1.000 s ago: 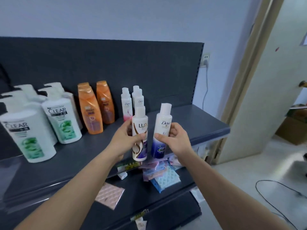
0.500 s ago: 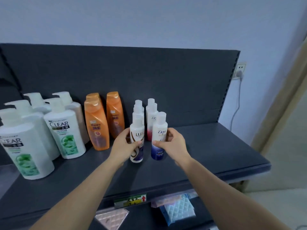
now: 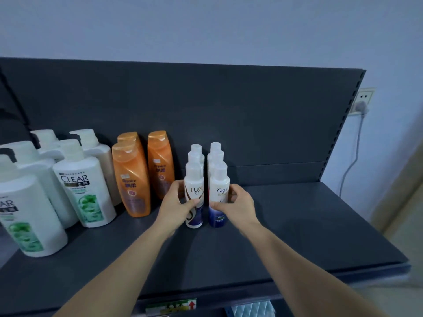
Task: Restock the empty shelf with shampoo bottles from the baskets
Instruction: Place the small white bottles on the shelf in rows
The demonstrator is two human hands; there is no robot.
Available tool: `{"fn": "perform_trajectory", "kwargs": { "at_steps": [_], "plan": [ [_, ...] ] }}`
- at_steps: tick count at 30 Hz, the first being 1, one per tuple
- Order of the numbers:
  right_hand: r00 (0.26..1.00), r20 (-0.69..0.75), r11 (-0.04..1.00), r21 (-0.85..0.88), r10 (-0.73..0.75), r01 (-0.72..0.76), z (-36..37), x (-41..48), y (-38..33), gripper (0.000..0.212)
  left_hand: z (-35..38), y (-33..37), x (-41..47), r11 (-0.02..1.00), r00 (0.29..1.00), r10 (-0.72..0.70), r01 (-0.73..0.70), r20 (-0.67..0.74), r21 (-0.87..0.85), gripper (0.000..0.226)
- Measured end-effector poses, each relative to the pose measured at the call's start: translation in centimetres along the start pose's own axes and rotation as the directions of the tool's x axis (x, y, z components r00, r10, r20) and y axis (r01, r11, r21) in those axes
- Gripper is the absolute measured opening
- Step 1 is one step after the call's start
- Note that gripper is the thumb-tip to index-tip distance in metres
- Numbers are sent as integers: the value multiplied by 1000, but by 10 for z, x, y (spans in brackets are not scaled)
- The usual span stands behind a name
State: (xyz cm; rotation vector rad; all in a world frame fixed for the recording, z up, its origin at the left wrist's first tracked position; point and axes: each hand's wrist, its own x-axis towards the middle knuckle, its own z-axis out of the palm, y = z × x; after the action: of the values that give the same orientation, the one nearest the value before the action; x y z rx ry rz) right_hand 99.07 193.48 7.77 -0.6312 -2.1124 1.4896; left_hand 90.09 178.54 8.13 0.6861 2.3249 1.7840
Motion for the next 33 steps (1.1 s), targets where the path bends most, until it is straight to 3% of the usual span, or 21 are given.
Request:
{"fn": "perform_trajectory", "kwargs": {
  "at_steps": [11, 21, 24, 33],
  "plan": [
    [1000, -20, 998, -65, -13, 12, 6, 14, 6, 40, 3, -5, 10, 1000, 1000, 13, -14, 11, 17, 48],
    [999, -19, 968, -249, -47, 41, 8, 16, 2, 36, 1, 1, 10, 941, 986, 164, -167, 36, 295, 52],
    [999, 4, 951, -308, -36, 36, 7, 14, -3, 38, 2, 3, 8, 927, 988, 145, -152, 48, 342, 51],
    [999, 40, 855, -518, 25, 0, -15, -12, 3, 76, -1, 0, -3, 835, 997, -29, -14, 69, 550, 34]
  ]
}}
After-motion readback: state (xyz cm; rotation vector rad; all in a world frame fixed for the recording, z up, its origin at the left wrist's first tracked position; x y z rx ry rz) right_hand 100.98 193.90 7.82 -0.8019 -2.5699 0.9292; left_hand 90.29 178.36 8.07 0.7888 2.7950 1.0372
